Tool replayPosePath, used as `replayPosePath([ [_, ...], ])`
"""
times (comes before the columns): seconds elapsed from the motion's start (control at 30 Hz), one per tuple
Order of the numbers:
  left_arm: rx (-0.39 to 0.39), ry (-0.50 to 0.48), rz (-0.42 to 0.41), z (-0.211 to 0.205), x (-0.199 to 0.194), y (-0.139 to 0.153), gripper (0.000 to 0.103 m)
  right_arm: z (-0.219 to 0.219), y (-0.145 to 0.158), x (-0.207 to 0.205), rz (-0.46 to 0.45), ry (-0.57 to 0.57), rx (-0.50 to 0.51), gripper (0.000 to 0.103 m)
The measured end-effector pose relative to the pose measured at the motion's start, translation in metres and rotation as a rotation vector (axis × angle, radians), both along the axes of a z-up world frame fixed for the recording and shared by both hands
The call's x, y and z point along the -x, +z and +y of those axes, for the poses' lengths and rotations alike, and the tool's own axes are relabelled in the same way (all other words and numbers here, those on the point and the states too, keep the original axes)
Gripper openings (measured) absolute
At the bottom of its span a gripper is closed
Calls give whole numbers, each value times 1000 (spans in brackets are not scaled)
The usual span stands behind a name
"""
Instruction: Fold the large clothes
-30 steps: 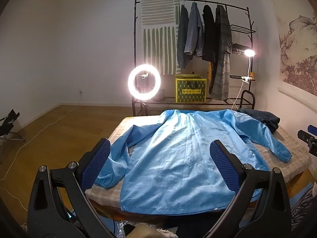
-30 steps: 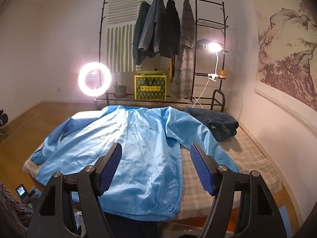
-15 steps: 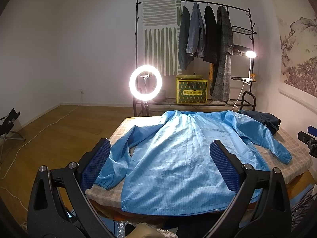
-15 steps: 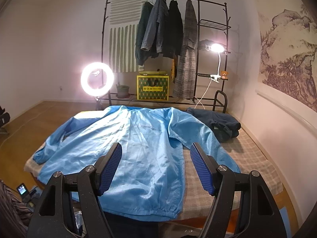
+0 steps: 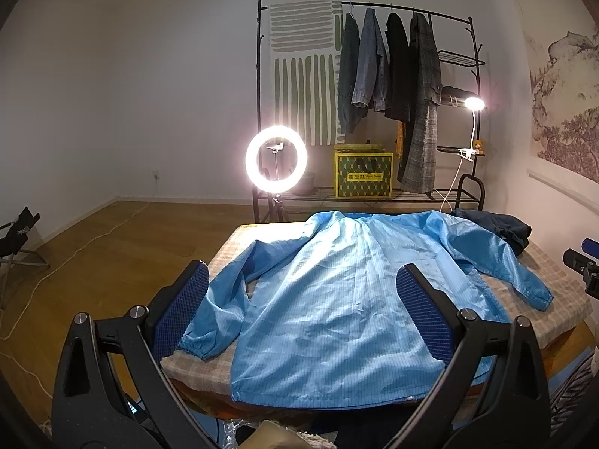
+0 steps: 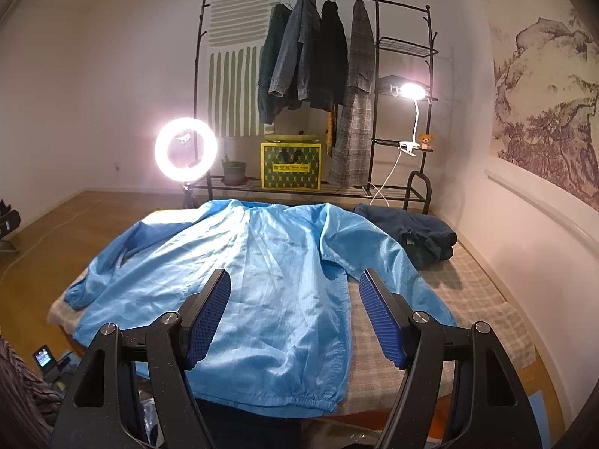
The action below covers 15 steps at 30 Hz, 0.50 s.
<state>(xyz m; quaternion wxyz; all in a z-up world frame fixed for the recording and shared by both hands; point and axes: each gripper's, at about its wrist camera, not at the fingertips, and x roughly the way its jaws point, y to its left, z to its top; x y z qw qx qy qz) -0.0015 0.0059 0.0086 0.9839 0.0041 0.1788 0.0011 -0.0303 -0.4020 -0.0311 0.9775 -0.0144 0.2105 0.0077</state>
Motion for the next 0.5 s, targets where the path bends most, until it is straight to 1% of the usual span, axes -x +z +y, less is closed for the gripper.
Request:
replayPosePath([
  [0.1, 1, -2, 1, 8, -2, 8, 102, 1, 0, 0, -1, 2, 0, 71],
  [0.5, -2, 0, -3, 5, 0, 5, 102, 2, 1, 0, 2, 13, 1, 71],
])
